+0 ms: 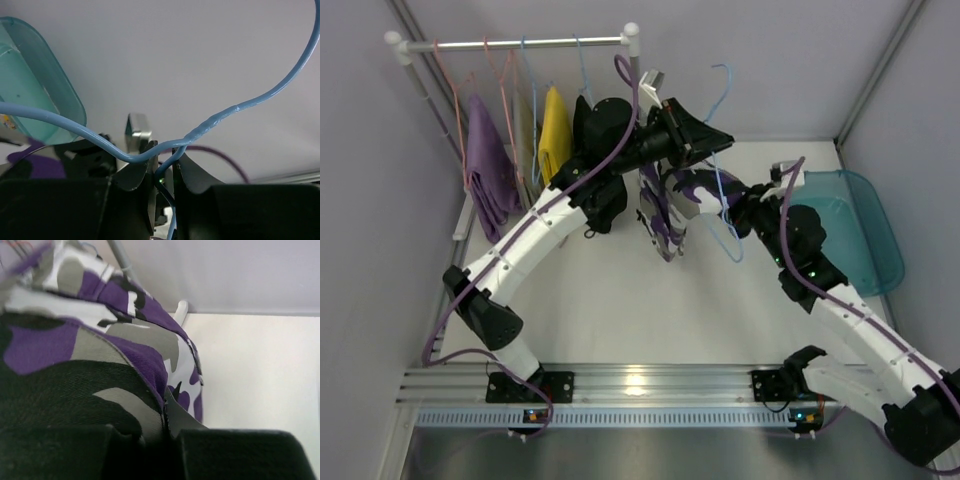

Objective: Remove the trousers from the hanger

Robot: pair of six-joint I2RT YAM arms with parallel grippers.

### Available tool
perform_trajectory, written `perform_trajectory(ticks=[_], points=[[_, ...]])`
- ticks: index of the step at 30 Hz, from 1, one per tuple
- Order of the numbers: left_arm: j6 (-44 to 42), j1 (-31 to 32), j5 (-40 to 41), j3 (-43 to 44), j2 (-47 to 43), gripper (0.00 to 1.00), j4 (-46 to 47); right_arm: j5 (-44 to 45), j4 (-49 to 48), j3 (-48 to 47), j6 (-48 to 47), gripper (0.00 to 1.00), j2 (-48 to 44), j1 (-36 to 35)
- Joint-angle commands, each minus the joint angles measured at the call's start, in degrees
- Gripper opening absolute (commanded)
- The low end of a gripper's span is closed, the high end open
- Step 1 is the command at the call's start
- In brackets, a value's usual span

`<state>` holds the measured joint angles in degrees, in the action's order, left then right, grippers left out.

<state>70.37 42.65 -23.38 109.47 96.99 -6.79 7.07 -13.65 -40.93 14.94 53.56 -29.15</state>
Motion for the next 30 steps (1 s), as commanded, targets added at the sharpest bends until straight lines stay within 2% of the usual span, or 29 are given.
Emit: perform_trajectory(ticks=[1, 8, 16, 22, 30], points=[[-4.35, -0.9, -2.99, -2.94, -5.66, 0.0, 7.05, -5.2, 1.59, -9.68, 8.07, 0.0, -4.34, 4.44], [-10.95, -2.14, -2.9, -12.6, -8.57, 0.0, 6.09, -20.76, 12.24, -23.48, 24.49, 0.0, -3.47, 18.31], [-13.41, -2.14, -3.34, -19.38, -9.71, 0.0, 5.38, -31.14, 13.56, -35.78, 37.34, 0.0, -1.27, 25.62], [-14.12, -2.14, -4.48, -23.15, -9.98, 0.0, 5.73, -33.53, 13.3, -45.54, 42.45, 0.0, 0.31, 30.71], [-15.25, -2.14, -5.1, -27.73, -10.33, 0.0, 4.86, -31.51, 11.45, -51.71, 47.11, 0.0, 1.02, 34.06]])
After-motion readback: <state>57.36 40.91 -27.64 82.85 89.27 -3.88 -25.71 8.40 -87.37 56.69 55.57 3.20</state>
